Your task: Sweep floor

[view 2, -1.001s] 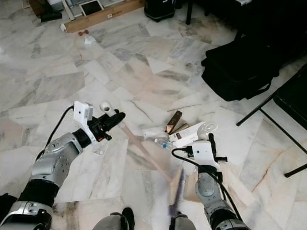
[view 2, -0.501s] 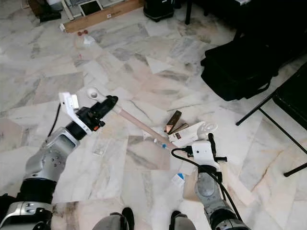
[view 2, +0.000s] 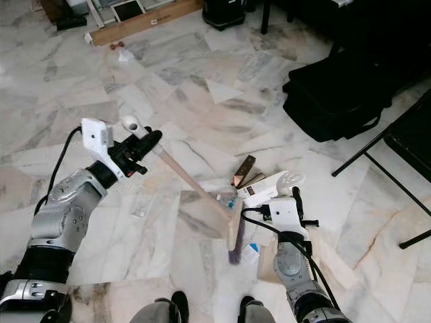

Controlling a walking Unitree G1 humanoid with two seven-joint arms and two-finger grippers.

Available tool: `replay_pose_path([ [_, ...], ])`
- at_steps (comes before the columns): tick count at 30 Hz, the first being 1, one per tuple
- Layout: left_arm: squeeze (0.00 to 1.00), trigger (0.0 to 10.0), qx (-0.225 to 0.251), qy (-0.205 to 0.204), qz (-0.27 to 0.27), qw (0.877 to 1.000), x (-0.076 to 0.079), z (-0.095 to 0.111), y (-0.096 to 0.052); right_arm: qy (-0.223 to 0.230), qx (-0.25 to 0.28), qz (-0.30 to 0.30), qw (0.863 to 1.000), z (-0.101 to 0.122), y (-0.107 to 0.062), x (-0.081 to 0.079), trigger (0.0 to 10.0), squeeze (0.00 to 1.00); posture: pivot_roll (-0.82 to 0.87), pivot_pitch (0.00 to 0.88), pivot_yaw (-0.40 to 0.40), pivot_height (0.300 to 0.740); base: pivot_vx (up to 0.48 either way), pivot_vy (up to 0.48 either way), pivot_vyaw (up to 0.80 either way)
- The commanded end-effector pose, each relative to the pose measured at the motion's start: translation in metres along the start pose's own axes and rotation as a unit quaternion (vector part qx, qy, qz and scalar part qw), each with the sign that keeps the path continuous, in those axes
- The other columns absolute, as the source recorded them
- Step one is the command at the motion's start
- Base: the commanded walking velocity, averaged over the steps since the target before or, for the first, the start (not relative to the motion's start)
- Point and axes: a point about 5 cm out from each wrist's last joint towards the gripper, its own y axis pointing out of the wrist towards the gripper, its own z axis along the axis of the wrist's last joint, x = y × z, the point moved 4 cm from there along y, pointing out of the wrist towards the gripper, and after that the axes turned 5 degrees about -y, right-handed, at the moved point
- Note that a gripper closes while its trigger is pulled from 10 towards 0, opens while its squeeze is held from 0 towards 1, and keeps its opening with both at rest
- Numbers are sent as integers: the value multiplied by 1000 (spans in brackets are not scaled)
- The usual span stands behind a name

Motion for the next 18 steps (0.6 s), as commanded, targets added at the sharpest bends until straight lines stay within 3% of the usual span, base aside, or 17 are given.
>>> replay_pose_path([
  [1, 0, 10000, -19, 19, 3, 1000, -2, -12, -7, -4, -14, 8, 1000, -8, -6, -3, 10000, 0, 97, 257, 82, 740, 0, 0, 0],
  [12, 0, 10000, -36, 3, 5, 999, -2, -30, -1, -4, -14, 6, 1000, -9, -6, -2, 10000, 0, 90, 256, 83, 740, 0, 0, 0],
  [18, 0, 10000, -40, -46, 21, 998, -5, -46, 4, -6, -14, 5, 1000, -9, -6, 0, 10000, 0, 82, 256, 83, 740, 0, 0, 0],
])
